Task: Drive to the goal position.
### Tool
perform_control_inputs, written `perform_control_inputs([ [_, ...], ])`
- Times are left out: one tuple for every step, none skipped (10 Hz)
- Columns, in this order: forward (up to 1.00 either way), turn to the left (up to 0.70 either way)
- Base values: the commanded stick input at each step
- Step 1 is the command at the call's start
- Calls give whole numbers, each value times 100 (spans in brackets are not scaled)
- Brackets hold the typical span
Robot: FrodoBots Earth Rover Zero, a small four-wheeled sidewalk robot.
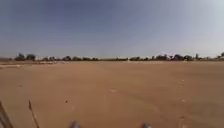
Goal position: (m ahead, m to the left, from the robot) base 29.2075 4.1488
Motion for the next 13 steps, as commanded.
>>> perform_control_inputs([
  [50, 0],
  [50, 0],
  [50, 0],
  [50, 0],
  [50, 0],
  [50, 0],
  [50, 0],
  [50, 0],
  [50, 0],
  [50, 0],
  [50, 0],
  [50, 0],
  [50, 0],
])
